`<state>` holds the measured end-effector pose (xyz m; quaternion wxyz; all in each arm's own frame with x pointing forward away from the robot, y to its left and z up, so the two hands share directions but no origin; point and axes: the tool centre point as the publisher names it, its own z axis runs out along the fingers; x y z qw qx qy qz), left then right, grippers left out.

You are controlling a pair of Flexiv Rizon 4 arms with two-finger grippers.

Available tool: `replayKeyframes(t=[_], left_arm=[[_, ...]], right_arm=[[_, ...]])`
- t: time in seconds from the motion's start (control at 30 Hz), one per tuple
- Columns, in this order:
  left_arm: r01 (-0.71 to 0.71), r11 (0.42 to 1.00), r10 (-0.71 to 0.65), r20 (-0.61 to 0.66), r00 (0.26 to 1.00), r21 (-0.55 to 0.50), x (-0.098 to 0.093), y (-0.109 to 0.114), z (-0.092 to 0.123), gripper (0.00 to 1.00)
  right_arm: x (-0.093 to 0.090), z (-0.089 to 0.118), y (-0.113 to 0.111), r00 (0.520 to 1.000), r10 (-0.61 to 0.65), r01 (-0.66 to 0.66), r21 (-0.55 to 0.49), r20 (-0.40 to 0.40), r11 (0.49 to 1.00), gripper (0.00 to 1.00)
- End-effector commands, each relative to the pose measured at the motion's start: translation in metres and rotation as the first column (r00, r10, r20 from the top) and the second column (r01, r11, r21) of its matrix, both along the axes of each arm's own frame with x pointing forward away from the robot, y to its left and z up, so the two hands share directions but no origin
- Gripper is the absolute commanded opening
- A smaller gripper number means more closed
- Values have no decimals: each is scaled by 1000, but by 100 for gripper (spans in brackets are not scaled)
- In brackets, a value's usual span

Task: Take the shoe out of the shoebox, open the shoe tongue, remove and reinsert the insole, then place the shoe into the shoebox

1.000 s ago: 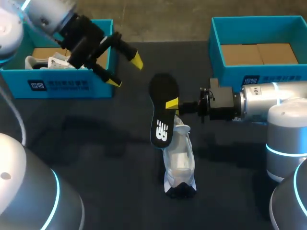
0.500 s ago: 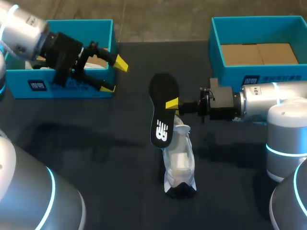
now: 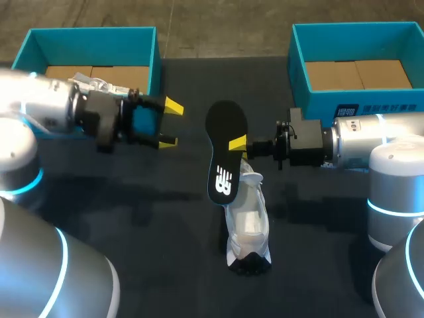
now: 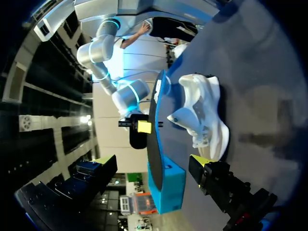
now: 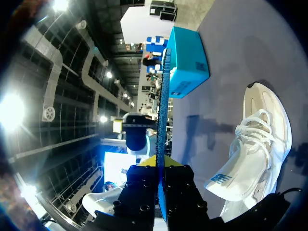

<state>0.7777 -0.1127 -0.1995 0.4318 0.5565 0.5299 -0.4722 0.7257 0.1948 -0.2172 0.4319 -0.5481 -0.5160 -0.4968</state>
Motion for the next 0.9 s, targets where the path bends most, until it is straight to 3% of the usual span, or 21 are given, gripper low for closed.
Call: replayKeyframes(t=[0.03,0.43,0.9], left_arm=[[-41,979,42,4,999,-199,-7,-19,-8,100],[-110,966,124,48,991,-233,-20,-57,-6,100],[-89,967,97,24,995,-237,-3,-73,-10,90]], right_arm=[[0,0,2,1000,-1,1,-4,-1,1000,0],[0,0,2,1000,-1,1,-4,-1,1000,0],[0,0,2,1000,-1,1,-4,-1,1000,0]])
